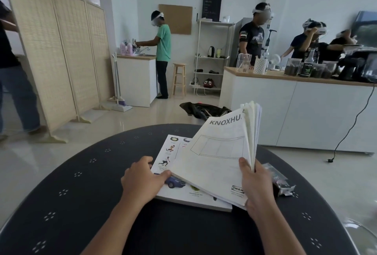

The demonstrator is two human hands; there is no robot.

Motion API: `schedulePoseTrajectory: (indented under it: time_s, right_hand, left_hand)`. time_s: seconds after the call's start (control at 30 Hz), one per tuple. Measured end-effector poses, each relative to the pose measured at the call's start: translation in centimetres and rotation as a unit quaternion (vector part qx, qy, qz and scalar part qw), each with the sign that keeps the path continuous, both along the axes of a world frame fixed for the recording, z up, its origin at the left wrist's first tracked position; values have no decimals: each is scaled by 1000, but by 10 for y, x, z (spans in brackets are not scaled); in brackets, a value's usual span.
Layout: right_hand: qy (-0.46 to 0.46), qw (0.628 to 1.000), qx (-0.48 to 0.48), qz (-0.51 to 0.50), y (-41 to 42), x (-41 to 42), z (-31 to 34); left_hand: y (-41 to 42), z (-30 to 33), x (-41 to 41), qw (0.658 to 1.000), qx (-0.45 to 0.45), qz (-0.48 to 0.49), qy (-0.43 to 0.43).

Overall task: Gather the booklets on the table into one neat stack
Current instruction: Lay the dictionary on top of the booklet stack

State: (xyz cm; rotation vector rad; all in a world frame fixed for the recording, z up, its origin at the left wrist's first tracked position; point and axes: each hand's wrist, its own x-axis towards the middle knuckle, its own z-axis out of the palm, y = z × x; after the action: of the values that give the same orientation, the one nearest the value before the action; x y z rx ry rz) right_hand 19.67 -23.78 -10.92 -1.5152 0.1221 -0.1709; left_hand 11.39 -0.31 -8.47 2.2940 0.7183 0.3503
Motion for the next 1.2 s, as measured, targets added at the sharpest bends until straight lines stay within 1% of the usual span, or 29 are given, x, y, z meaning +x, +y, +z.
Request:
schedulePoseTrajectory:
  time_s: [0.07,0.17,0.23,0.3,0.37,0.43,0.53,0.67,0.77,0.87,1.0,1.1,1.2]
  right_hand:
    - [6,1000,-5,-1,0,-1,0]
    - [7,1000,-2,-4,-1,-2,1]
    - [7,1000,21,4,-1,-2,2]
    - [9,999,44,14,-1,-1,2]
    - [7,998,63,19,-2,-2,3]
    - [2,996,84,27,-3,-3,5]
    - [-3,994,107,35,-6,-3,8]
    - [-1,992,117,40,-4,-4,10]
    - [4,992,124,32,-1,-4,10]
    - [16,990,142,16,1,-5,10]
    - [12,988,155,-6,-1,-6,11]
    - [4,990,140,-17,-3,-5,12]
    - [-1,992,119,-35,-2,-5,14]
  left_hand:
    - [-1,2,-1,994,-95,5,-49]
    - [2,7,1,964,-236,8,-119]
    - [8,10,2,935,-324,8,-142]
    - [14,12,1,897,-413,6,-156]
    - [22,11,-2,871,-468,-15,-147]
    - [27,10,-4,861,-490,-54,-126]
    - [30,7,-4,865,-480,-101,-102]
    - [28,-1,-2,858,-490,-117,-94]
    - [32,0,-1,852,-489,-128,-134]
    - [37,3,-1,839,-491,-132,-196]
    - [43,5,-1,805,-506,-110,-290]
    - [47,5,-2,772,-524,-92,-348]
    - [47,4,-2,750,-528,-79,-390]
